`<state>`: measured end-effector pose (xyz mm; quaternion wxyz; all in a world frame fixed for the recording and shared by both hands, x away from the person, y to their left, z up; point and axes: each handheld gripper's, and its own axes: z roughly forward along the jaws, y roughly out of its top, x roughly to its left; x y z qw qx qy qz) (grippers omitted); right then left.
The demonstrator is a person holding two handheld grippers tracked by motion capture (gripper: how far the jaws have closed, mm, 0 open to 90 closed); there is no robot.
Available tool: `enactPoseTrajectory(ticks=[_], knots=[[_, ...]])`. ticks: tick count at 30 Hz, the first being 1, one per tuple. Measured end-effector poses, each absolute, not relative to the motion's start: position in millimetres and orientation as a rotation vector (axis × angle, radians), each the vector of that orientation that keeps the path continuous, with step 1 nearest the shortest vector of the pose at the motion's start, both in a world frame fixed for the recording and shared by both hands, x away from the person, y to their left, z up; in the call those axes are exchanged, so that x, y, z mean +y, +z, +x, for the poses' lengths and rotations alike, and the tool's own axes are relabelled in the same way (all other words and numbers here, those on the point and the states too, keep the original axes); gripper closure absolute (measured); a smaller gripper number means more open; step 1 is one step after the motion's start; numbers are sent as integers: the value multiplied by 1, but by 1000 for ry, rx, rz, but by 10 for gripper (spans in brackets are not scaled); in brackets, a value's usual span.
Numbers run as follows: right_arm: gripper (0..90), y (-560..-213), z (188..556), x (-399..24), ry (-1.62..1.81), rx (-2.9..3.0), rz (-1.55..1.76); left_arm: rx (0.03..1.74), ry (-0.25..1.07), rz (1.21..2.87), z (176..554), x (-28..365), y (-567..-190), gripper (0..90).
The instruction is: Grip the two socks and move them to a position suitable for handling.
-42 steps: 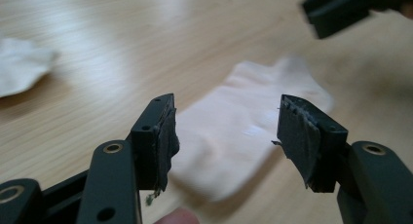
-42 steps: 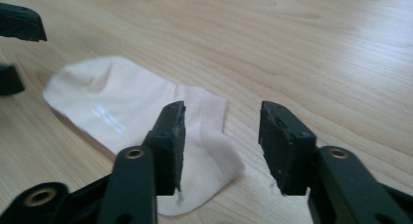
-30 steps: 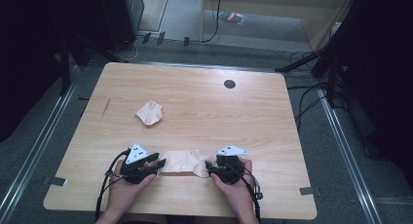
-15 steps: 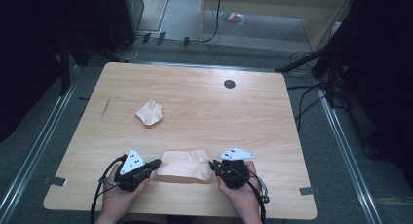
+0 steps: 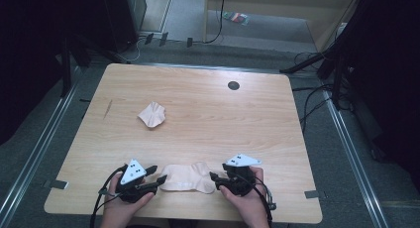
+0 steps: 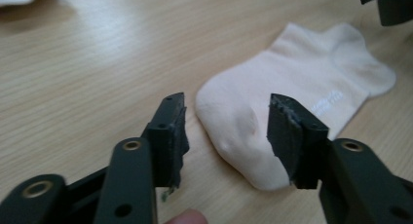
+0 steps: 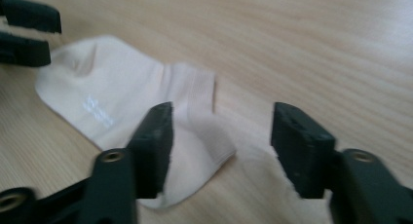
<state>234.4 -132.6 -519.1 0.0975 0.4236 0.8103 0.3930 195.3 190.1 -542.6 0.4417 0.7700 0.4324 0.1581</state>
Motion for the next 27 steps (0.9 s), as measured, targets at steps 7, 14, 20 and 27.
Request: enactPoseTrajectory(ticks=[7, 14, 20, 27], knots=[[189, -511, 237, -150, 1250, 2221, 1300, 1173, 449, 1796, 212, 211, -537, 400], [76, -505, 239, -160, 1280, 2114, 1327, 1244, 570, 1736, 254, 230, -525, 394], [76, -506, 241, -163, 1280, 2092, 1354, 1298, 603, 1723, 302, 236, -519, 396], [83, -506, 242, -165, 1278, 2090, 1365, 1342, 637, 1764, 344, 229, -521, 405]])
